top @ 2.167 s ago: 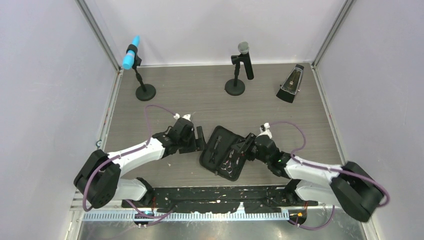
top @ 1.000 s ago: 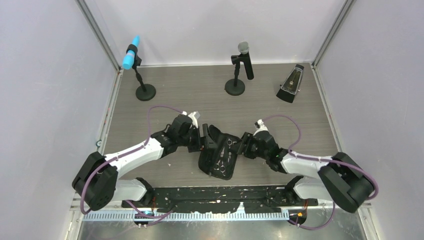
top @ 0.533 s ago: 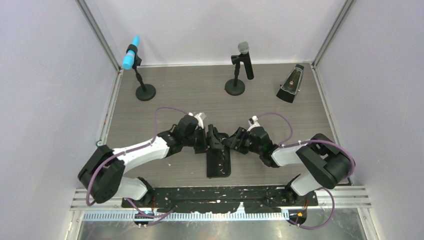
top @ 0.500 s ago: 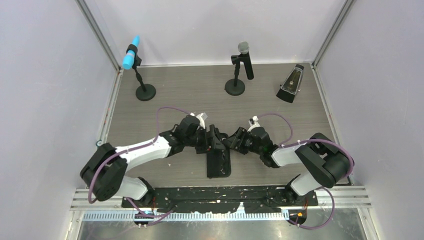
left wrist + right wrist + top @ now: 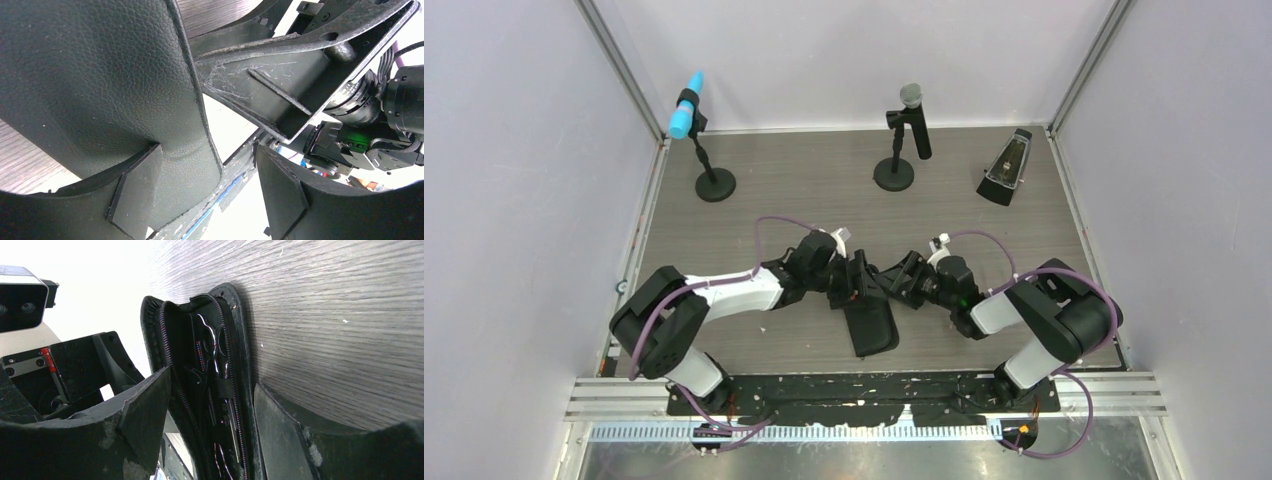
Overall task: Sort the hair-cutting tools
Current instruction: Close the hairdressing tool bag at the center of the board.
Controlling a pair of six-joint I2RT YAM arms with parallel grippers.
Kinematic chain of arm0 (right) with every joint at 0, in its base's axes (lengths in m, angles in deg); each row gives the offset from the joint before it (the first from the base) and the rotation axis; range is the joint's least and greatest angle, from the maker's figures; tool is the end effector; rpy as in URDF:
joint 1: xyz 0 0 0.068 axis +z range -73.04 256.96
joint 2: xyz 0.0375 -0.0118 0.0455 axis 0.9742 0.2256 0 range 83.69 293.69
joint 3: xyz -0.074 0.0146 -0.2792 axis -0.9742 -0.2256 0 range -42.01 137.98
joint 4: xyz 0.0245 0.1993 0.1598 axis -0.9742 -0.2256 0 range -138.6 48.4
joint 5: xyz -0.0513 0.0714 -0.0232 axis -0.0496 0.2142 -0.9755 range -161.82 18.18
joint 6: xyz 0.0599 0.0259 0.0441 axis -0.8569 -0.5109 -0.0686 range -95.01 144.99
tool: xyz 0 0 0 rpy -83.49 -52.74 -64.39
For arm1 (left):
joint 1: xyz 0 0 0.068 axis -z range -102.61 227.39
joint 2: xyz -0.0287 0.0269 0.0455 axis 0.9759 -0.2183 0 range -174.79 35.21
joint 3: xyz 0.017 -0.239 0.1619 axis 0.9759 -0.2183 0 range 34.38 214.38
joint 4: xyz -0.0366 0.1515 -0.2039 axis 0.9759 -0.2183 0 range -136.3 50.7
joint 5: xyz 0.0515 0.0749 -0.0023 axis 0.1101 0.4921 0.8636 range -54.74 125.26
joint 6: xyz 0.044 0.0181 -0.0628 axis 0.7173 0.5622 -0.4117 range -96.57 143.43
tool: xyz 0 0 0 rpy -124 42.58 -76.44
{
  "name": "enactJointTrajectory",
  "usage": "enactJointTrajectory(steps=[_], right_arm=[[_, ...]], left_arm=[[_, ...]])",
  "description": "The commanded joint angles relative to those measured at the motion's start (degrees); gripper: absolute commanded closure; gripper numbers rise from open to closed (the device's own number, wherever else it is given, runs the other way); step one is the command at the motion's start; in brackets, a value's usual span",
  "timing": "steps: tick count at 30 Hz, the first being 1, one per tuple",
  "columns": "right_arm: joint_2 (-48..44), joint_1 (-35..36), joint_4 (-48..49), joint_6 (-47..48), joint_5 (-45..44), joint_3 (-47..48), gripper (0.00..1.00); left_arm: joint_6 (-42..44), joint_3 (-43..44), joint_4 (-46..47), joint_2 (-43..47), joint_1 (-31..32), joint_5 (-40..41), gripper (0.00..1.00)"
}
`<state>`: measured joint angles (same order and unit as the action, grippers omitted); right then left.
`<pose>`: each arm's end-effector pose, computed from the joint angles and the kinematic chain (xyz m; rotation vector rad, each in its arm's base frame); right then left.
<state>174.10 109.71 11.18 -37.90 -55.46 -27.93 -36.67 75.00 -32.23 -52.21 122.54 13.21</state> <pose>0.2120 0.1590 0.1200 0.3762 2.2026 1.2946 0.2080 -0.2450 0.1730 -0.1028 2.6120 -1.2786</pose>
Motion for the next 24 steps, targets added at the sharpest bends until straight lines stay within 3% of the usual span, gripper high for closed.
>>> enactJointTrajectory(steps=[1, 9, 15, 24], right_arm=[[0.3, 0.1, 3.7, 1.1, 4.8, -0.3, 0.29], [4.2, -6.0, 13.4, -2.4, 7.7, -5.1, 0.29], [10.9, -6.3, 23.7, -5.7, 11.1, -5.3, 0.29], [12.7, -6.3, 16.7, -1.1, 13.5, -3.6, 0.32]], left_arm=[[0.7, 2.2, 1.4, -2.2, 0.6, 0.7, 0.28], [0.3, 1.4, 2.0, -2.0, 0.6, 0.8, 0.28], [0.4, 1.9, 1.8, -2.2, 0.6, 0.8, 0.28], [1.3, 5.8, -0.1, -4.3, 0.7, 0.6, 0.28]])
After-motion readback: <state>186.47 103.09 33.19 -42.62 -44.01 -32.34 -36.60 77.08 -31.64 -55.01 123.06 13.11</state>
